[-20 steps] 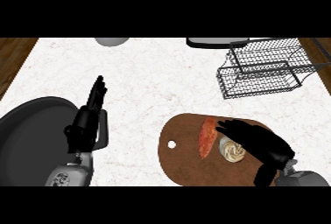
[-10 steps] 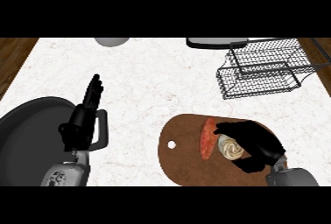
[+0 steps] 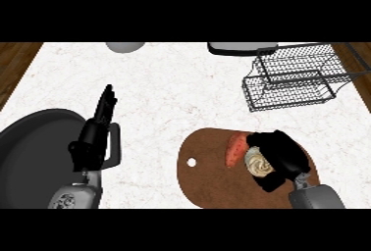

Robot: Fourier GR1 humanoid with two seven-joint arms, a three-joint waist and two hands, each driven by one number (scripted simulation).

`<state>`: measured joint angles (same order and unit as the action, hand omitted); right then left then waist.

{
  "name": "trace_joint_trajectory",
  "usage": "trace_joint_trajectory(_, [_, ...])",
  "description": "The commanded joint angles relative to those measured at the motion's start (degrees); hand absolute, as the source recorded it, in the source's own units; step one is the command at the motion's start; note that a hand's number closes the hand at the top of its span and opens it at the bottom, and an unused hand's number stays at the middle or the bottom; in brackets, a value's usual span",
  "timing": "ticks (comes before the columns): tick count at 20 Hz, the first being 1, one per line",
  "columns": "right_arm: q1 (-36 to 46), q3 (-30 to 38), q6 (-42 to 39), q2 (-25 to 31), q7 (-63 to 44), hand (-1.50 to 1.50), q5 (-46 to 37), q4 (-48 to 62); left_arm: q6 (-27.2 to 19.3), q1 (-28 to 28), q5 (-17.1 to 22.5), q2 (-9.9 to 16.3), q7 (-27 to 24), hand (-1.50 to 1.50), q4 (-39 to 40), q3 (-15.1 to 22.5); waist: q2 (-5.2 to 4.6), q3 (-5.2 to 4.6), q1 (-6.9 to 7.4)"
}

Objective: Pick the cupcake from the cutting board and place it in the tiered basket

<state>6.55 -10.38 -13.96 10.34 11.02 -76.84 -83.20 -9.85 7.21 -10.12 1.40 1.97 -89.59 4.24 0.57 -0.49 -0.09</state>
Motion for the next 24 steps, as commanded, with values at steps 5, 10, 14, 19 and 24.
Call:
trace_joint_trajectory(5, [1.01, 0.09, -7.59, -5.68, -24.54, 1.5, -11.89, -1.35, 0.17, -0.49, -0.47, -0.05, 1.83, 0.0, -2.43, 0.89, -0.41, 0.46, 0.13])
trace_joint_trajectory(10, [2.24, 0.11, -11.4, -7.4, -29.58, 1.5, -13.06, -10.19, 1.07, -0.42, 0.43, 0.58, 1.99, 0.0, -1.68, -0.29, -0.48, 0.47, 0.06])
trace_joint_trajectory(14, [3.83, 1.54, -19.84, -6.37, -31.53, 1.5, -12.22, -24.56, 0.31, 3.46, 0.34, 0.82, 4.75, 0.0, -0.36, -1.1, -0.34, 0.45, -0.49])
trace_joint_trajectory(19, [9.51, 3.48, -29.7, -7.78, -34.64, 1.5, -10.72, -37.23, -1.01, 2.07, -1.29, -0.61, 5.93, 0.0, -2.38, 1.19, -0.32, 0.46, -0.3])
trace_joint_trajectory(24, [20.02, 9.99, -44.6, -8.19, -37.28, 1.5, -6.49, -46.82, -0.73, 2.05, -0.2, -0.83, 2.59, 0.0, 0.66, -0.02, -0.34, 0.43, -0.41])
